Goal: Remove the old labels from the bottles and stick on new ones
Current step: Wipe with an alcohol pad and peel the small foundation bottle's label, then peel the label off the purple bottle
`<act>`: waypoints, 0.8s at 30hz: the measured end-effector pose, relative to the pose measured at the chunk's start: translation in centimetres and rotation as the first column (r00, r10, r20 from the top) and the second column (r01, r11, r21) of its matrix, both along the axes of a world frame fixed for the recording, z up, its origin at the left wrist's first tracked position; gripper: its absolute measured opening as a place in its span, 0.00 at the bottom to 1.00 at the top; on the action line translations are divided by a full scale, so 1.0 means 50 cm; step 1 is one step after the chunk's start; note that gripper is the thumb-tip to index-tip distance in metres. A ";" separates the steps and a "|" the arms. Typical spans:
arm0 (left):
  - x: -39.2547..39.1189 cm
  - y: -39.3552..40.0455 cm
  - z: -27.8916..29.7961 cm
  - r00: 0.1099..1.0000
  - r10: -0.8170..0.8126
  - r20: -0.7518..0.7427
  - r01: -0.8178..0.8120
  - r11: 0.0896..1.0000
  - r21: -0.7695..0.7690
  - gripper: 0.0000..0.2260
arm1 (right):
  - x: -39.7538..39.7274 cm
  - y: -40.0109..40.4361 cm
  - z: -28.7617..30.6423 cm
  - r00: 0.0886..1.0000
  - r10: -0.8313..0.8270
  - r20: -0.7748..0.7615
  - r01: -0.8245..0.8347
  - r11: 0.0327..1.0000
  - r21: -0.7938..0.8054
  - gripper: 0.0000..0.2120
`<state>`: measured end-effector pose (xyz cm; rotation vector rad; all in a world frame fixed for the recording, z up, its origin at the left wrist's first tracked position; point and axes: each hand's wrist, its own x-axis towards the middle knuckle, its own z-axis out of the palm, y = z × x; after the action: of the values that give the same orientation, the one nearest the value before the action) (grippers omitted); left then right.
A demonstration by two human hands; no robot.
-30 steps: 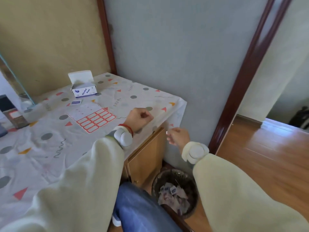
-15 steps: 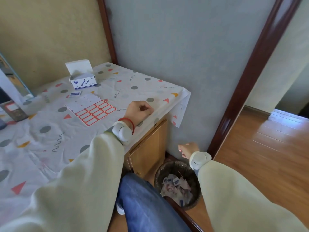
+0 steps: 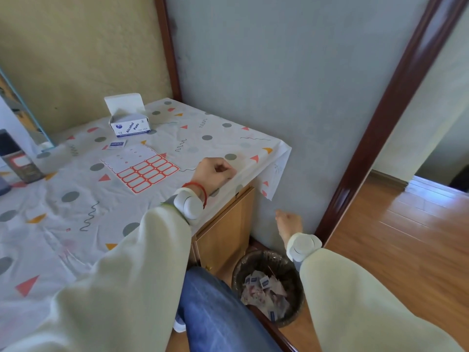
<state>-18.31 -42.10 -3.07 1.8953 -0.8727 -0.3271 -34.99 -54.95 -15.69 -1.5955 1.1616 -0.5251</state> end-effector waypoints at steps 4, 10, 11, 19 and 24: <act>0.003 0.004 0.005 0.998 -0.024 -0.051 0.022 0.999 -0.042 0.03 | 0.026 0.016 0.055 0.989 -0.050 0.138 0.057 0.997 -0.049 0.22; 0.014 0.029 0.031 0.999 -0.040 -0.032 0.036 0.993 -0.112 0.07 | 0.081 0.043 0.143 0.957 0.012 0.291 0.034 0.987 -0.154 0.18; 0.016 0.039 0.034 1.000 -0.026 -0.017 0.024 0.992 -0.122 0.08 | 0.091 0.050 0.158 0.952 0.038 0.302 0.020 0.982 -0.186 0.20; 0.053 0.126 0.067 0.997 0.073 -0.028 -0.077 0.978 -0.192 0.08 | 0.193 0.138 0.274 0.902 0.215 0.375 -0.096 0.945 -0.312 0.18; 0.101 0.224 0.088 0.985 0.165 -0.057 -0.173 0.961 -0.214 0.10 | 0.267 0.221 0.304 0.872 0.330 0.362 -0.203 0.916 -0.347 0.17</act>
<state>-13.24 -30.93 1.35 1.7391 -0.6859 -0.1558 -21.64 -43.90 -0.49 -1.7573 0.5413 -0.8365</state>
